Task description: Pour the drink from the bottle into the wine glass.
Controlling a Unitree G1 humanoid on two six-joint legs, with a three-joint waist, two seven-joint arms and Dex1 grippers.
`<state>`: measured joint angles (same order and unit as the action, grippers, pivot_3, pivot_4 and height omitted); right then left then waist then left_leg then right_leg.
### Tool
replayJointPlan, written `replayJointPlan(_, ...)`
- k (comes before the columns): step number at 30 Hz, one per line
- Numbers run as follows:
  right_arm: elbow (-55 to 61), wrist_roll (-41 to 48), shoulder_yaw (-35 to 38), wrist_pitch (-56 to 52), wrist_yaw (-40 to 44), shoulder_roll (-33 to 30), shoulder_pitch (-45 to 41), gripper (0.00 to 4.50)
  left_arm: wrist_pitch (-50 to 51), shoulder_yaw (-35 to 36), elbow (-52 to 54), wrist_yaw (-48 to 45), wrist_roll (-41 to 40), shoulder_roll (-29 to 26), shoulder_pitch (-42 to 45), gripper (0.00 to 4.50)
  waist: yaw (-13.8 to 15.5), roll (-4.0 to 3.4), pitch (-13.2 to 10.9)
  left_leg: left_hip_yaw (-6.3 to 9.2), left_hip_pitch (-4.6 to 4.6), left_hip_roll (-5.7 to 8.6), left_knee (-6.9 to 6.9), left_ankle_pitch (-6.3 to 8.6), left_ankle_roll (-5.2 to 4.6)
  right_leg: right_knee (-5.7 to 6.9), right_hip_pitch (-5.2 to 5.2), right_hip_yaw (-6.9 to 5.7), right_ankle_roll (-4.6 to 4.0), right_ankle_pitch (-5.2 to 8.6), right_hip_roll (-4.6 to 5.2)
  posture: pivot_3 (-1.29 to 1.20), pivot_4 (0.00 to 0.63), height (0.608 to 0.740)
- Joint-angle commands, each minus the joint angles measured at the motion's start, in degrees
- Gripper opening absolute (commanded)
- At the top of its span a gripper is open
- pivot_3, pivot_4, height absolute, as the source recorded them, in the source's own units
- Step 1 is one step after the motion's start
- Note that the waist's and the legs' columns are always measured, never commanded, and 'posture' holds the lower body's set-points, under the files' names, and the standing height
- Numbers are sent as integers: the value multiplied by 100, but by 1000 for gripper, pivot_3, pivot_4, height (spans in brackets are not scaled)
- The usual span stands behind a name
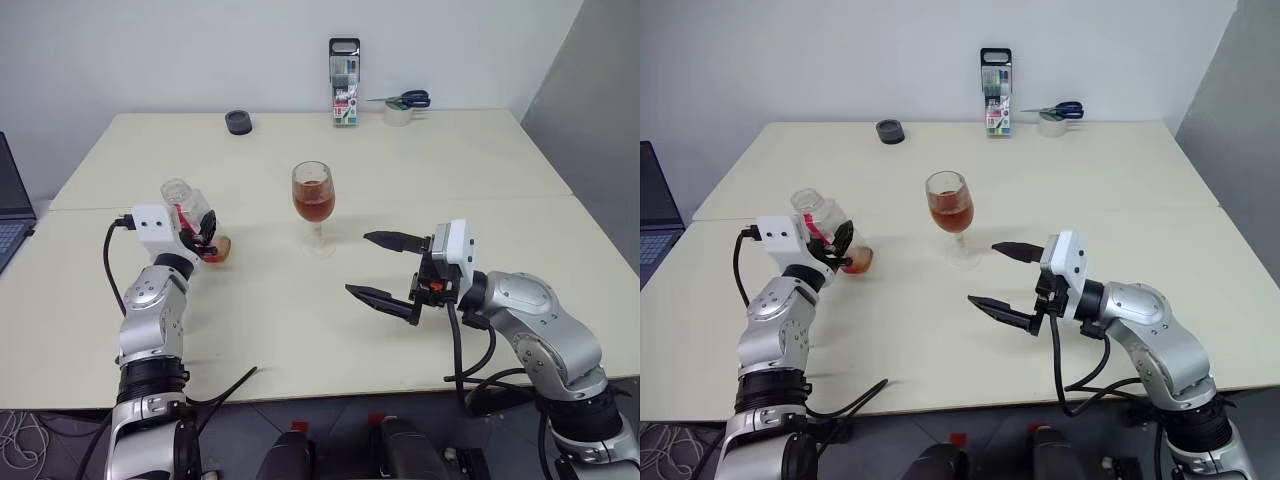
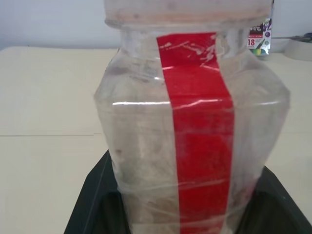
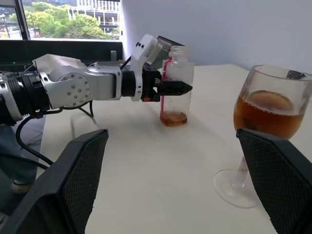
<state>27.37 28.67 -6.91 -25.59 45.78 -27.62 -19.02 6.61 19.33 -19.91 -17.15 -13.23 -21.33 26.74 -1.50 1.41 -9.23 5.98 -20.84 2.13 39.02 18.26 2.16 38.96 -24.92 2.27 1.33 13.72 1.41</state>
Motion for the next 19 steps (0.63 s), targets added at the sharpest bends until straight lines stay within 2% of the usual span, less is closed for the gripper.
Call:
replayJointPlan(1,167,49,48,-18,-107,48,-112,4500,-224,-70,-305,-30,77,-81,78,2229,0,0,2,0,1,0,0,0,0,0,1,0,0,0,0,0,150,740)
replayJointPlan(8,264,55,25,-163,-247,77,-35,4500,-147,-153,-60,-52,3,-38,-133,4435,-3,0,3,2,0,-1,-1,0,0,-2,0,-1,0,0,0,0,150,740)
replayJointPlan(13,387,-365,-85,-161,-564,-44,470,4500,282,-151,760,178,9,23,-735,4472,-3,0,3,4,-1,-3,-5,1,-1,-4,-1,1,0,0,0,0,150,740)
replayJointPlan(19,449,-761,216,-513,-1755,294,1150,4500,1061,-170,2178,411,-89,132,-1775,4472,-3,0,4,3,1,-6,-6,1,0,-3,0,10,0,0,1,0,150,740)
